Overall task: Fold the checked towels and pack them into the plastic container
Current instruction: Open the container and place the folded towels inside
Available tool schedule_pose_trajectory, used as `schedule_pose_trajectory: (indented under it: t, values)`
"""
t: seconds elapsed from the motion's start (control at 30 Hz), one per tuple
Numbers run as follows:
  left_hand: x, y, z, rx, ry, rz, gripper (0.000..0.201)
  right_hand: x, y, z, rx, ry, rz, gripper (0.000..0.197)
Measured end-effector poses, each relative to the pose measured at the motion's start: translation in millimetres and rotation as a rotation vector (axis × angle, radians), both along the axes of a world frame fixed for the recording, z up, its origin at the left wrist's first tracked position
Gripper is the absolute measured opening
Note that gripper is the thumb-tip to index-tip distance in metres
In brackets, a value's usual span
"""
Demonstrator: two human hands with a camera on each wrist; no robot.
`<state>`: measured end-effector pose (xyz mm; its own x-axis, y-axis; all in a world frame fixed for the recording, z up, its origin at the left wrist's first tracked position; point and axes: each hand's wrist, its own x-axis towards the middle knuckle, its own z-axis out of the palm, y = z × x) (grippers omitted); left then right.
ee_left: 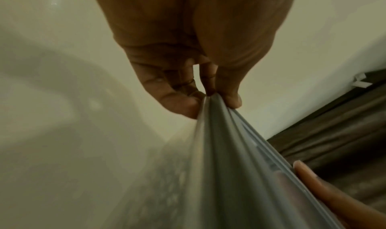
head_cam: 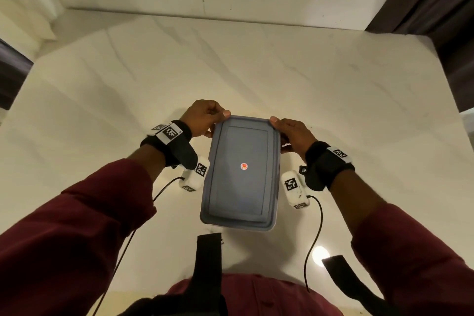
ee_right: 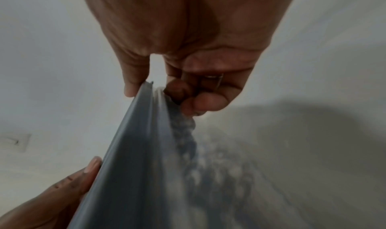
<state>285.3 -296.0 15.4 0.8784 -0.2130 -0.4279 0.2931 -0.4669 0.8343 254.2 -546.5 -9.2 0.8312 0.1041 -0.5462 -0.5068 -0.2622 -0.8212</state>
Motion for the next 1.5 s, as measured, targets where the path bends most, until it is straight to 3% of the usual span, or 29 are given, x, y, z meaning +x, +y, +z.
schedule_pose_trajectory:
  t: [0.17, 0.3, 0.43, 0.53, 0.73, 0.83, 0.9, 1.0, 1.07, 1.17, 1.27, 1.33, 1.5]
  values:
    - [-26.1, 5.3, 10.4, 0.001, 0.044, 0.078, 0.036, -18.6, 1.0, 12.2, -0.058, -0.059, -0.020, 0.045]
    - [-107.2, 28.0, 15.2, 0.006, 0.216, 0.015, 0.062, -82.3, -16.2, 23.7, -0.097, 0.041, 0.192, 0.059]
    - [-189.9, 36.3, 12.0, -0.045, 0.309, -0.055, 0.090, -160.9, -21.9, 14.8, -0.045, 0.110, 0.371, 0.042]
    - [-204.4, 26.3, 5.0, -0.069, 0.275, -0.022, 0.092, -183.2, -16.9, 8.0, 0.015, 0.069, 0.286, 0.034]
    - [-193.7, -8.9, 0.7, -0.124, 0.252, -0.093, 0.097, -202.5, -40.3, 6.2, 0.065, -0.052, 0.116, 0.041]
    - [-192.8, -61.2, -9.5, -0.156, 0.226, -0.127, 0.085, -224.8, -79.0, 4.6, 0.049, -0.100, -0.122, 0.056]
    - [-196.5, -101.6, -15.1, -0.193, 0.216, -0.136, 0.077, -242.5, -109.2, 4.3, -0.073, -0.168, -0.325, 0.058]
    - [-198.8, -179.3, -18.6, -0.213, 0.188, -0.217, 0.069, -270.5, -157.6, 12.3, -0.474, -0.467, -0.530, 0.028]
    - [-198.6, -228.4, -16.1, -0.232, 0.194, -0.264, 0.064, -277.6, -177.8, 17.4, -0.774, -0.687, -0.383, 0.026]
    - [-201.8, -300.8, -12.7, -0.199, 0.181, -0.380, 0.050, -283.2, -200.0, 10.3, -1.018, -0.651, -0.159, 0.048]
    - [-191.2, -349.6, -14.8, -0.114, 0.113, -0.436, 0.063, -281.8, -221.6, -5.2, -1.125, -0.525, -0.077, 0.058]
    - [-174.2, -364.3, -15.8, 0.010, -0.029, -0.498, 0.059, -270.9, -239.6, -11.8, -1.131, -0.510, -0.058, 0.058]
    - [-114.6, -349.7, -0.5, 0.365, -0.356, -0.574, 0.071, -202.4, -285.0, -9.8, -1.046, -0.518, 0.001, 0.061]
